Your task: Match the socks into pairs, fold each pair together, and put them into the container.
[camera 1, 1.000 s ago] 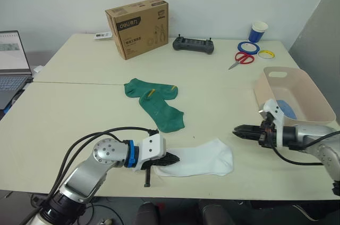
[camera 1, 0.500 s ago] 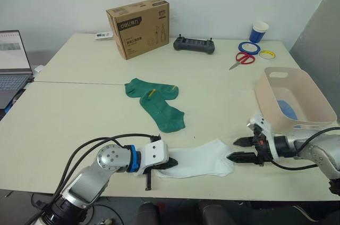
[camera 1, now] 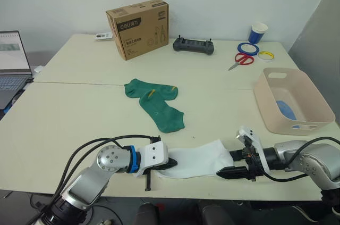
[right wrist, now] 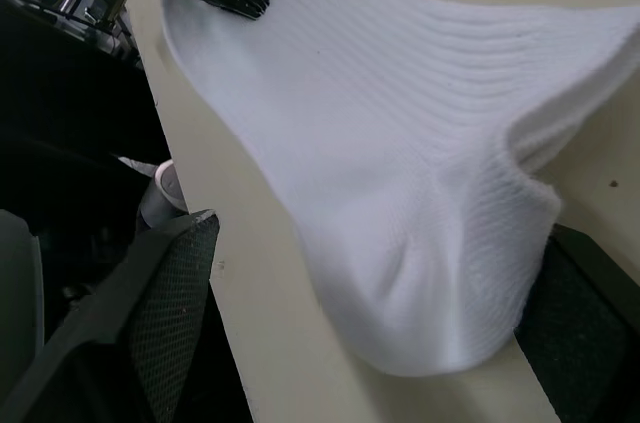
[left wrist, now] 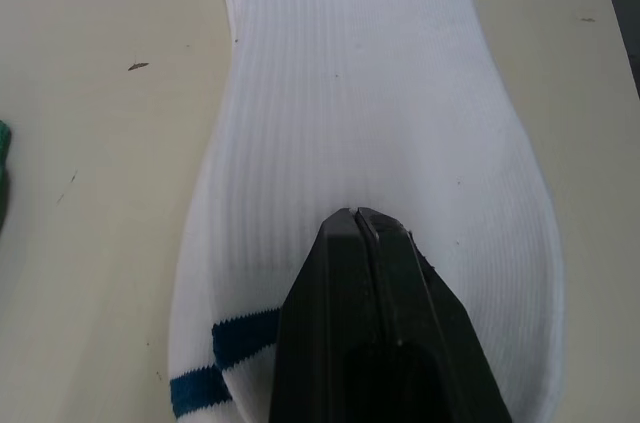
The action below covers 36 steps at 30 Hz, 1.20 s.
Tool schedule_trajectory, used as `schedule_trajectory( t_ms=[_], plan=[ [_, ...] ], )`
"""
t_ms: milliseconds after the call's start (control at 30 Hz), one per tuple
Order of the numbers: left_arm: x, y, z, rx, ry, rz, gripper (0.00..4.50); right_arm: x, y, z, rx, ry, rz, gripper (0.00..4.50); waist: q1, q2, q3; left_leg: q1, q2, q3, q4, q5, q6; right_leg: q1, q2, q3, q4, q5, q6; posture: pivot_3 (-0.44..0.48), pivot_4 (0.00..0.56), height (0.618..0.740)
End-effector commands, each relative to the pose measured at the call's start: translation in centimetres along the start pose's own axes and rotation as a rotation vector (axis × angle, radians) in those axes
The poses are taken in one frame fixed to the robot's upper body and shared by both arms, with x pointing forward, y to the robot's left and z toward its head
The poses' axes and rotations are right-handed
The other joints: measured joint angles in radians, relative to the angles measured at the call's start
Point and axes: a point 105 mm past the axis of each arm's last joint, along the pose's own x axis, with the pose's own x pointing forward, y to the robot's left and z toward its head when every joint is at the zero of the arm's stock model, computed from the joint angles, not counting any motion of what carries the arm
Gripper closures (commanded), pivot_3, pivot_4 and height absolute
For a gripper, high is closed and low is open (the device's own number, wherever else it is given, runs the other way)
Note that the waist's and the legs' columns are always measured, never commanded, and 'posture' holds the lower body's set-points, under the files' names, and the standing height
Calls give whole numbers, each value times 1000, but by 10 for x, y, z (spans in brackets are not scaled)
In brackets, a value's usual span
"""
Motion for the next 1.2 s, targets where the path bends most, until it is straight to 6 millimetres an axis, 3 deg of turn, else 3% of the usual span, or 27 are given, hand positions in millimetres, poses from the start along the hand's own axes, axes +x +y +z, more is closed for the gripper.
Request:
schedule_trajectory(
  t_ms=[33, 133, 467, 800, 1200],
  plan=[
    [5, -10, -18, -46, 66, -36, 4500, -1, -3, 0, 102, -37, 7, 30, 0, 0, 0, 0, 0, 0, 0, 0, 0, 0, 0, 0, 0, 0, 0, 0, 150, 740],
    [5, -9, -18, -42, 68, -35, 4500, -5, -4, 9, 157, -90, 20, 908, 0, 0, 0, 0, 0, 0, 0, 0, 0, 0, 0, 0, 0, 0, 0, 0, 150, 740],
    [3, -1, -18, -29, 73, -24, 4500, -6, 5, 23, 190, -135, 74, 4451, 0, 0, 0, 0, 0, 1, 0, 0, 0, 0, 0, 1, 0, 0, 0, 0, 150, 740],
    [2, -2, -19, -23, 74, -32, 4500, 2, 32, 46, 194, -204, 240, 4451, -1, 0, 0, -1, 0, 0, 0, 0, 0, 0, 0, 1, 0, 0, 0, 0, 150, 740],
    [1, 2, -19, -40, 52, -7, 4500, 47, 40, 53, 195, -186, 307, 4451, -2, 1, 0, -1, 0, 1, 0, 0, 0, -1, 0, 1, 0, 0, 0, 0, 150, 740]
  ],
)
